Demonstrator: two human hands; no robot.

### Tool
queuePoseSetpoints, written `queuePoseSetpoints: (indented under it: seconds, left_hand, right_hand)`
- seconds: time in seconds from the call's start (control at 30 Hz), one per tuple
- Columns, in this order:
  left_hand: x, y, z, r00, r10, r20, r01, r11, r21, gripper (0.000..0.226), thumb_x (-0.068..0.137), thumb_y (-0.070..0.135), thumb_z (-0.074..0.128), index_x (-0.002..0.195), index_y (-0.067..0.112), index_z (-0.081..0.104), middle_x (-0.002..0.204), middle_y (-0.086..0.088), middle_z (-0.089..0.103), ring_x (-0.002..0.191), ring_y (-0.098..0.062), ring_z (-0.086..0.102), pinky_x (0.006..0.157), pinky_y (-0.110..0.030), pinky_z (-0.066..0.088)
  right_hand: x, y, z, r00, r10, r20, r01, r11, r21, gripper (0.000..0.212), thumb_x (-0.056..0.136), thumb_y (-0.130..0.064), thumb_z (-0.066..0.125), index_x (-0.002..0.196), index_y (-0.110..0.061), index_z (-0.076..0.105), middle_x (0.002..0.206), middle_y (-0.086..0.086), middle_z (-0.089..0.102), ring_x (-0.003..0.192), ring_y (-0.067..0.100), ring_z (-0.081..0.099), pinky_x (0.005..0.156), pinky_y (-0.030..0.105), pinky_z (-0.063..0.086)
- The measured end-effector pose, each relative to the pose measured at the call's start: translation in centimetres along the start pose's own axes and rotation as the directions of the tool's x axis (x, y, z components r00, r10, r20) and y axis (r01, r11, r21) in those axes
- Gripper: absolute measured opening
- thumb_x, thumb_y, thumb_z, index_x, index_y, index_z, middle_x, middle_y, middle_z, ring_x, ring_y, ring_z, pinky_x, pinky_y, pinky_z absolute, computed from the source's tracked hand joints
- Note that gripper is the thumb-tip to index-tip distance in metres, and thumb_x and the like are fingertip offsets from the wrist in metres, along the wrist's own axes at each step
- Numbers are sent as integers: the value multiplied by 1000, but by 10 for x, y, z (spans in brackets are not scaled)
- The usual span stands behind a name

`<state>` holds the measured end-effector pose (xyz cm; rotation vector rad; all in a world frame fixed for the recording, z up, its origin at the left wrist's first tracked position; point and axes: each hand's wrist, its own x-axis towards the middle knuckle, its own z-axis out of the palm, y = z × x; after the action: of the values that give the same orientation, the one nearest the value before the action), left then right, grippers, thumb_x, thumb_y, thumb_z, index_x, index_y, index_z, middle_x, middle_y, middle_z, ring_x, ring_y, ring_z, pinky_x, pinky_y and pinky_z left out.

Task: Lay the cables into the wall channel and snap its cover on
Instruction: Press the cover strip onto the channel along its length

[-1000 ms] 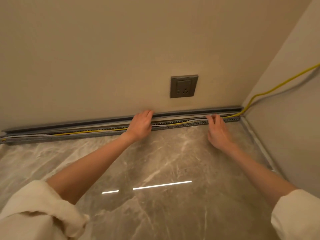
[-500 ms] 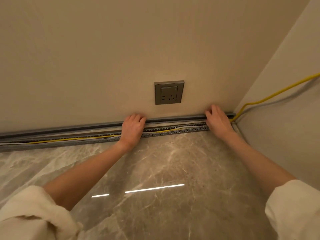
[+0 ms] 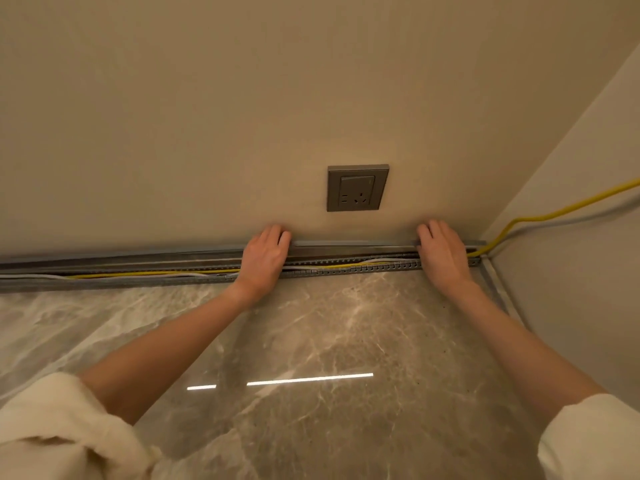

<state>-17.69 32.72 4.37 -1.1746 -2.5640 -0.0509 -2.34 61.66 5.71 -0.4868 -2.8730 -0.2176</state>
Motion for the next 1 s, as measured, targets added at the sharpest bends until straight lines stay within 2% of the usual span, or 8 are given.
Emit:
queuePoseSetpoints:
  seconds: [0.13, 0.2, 0.33, 0.4, 0.57, 0.73, 1.0]
  left_hand:
    - [-13, -16, -5, 999, 27, -20, -29, 994, -107, 13, 77, -1, 52, 85, 7, 48, 74, -13, 58, 64, -33, 57, 54, -34, 44]
    - [-16, -20, -11, 1000, 2, -27, -7, 983, -181, 5, 77, 5, 46, 82, 6, 46, 69, -14, 58, 60, -33, 56, 53, -33, 40]
    - [-22, -28, -14, 999, -46, -5, 43, 958, -282, 21, 78, 4, 55, 97, 1, 47, 87, -19, 57, 80, -34, 53, 70, -39, 41]
    - [-25, -29, -15, 1000, -14, -11, 10, 970, -242, 24, 79, 6, 55, 101, 2, 48, 93, -18, 56, 85, -34, 52, 75, -41, 41]
    - [-31, -23, -20, 998, 58, -25, -61, 990, -129, 27, 79, 13, 64, 102, 3, 56, 88, -16, 56, 77, -32, 53, 65, -41, 45]
    - [-28, -24, -12, 999, 12, 43, -1, 969, -245, 27, 78, 10, 61, 104, 2, 57, 92, -17, 55, 84, -33, 51, 72, -41, 44]
    - [-7, 5, -2, 984, -16, 178, 73, 946, -317, 26, 78, 11, 54, 102, 2, 58, 94, -18, 57, 92, -35, 51, 80, -43, 43]
  right_hand:
    - [-5, -7, -1, 999, -28, -25, 28, 999, 17, 24, 81, -10, 62, 103, -2, 56, 97, 17, 63, 90, 35, 56, 81, 42, 42]
    - [-7, -7, 4, 997, -79, 1, 79, 997, 26, 27, 84, -9, 57, 111, -4, 55, 102, 16, 64, 95, 34, 56, 86, 42, 38]
    - [-14, -15, 6, 995, -81, 52, 80, 997, 4, 28, 81, 2, 58, 109, -2, 55, 96, 19, 59, 90, 36, 53, 80, 43, 41]
    - [-17, -18, 5, 994, -74, 76, 73, 997, 20, 21, 86, -4, 55, 107, -2, 52, 97, 20, 55, 90, 35, 50, 80, 43, 40]
    - [-20, -14, 12, 989, -84, 122, 78, 996, 53, 22, 92, -19, 51, 108, -3, 49, 102, 20, 53, 94, 35, 47, 82, 43, 38]
    - [-17, -8, 11, 991, -15, 137, 13, 1000, 13, 21, 93, -21, 50, 105, -4, 48, 103, 20, 51, 95, 35, 45, 82, 43, 37]
    - [-17, 4, 13, 975, 68, 212, -74, 997, 20, 22, 91, -18, 47, 107, -2, 46, 109, 20, 48, 102, 34, 43, 85, 42, 35]
